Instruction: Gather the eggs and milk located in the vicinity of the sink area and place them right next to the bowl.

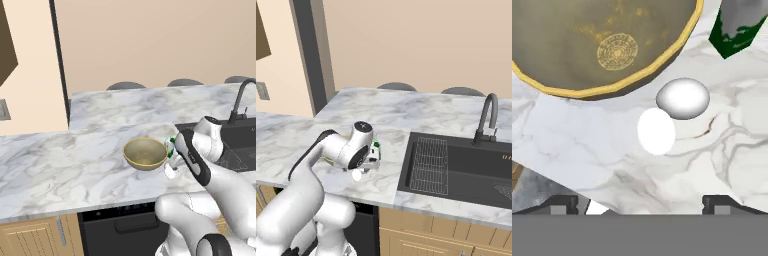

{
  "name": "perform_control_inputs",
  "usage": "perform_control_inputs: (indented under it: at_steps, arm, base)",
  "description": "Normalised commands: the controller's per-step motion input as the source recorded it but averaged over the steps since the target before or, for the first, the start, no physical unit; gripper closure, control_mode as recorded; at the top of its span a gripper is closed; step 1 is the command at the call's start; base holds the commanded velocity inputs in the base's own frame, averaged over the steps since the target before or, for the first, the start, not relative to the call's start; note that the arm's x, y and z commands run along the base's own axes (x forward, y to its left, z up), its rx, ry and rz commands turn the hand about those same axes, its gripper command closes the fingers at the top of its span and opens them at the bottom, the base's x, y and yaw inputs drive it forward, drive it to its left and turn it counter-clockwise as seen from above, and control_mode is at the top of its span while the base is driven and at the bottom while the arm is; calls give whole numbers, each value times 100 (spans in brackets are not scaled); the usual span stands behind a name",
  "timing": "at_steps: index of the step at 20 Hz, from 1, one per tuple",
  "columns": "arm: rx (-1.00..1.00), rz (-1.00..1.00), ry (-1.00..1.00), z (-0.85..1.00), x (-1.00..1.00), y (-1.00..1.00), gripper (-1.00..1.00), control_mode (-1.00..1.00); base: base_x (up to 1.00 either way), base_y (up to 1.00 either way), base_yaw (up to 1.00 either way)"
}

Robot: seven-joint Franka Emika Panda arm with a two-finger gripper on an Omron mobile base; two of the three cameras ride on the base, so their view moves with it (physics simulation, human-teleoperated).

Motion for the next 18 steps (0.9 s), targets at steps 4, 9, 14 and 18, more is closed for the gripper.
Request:
perform_control_inputs:
  at_steps: [4, 9, 14, 18]
  arm:
    - [-22, -11, 0, 99, -36, 57, -100, -100]
    - [-20, -22, 1, 80, -29, 71, -100, -100]
    - [-21, -30, 9, 57, -21, 44, -100, -100]
    - [-20, -39, 23, 21, -4, 16, -100, -100]
  base:
    - [0, 0, 0]
    - [0, 0, 0]
    - [0, 0, 0]
    - [0, 0, 0]
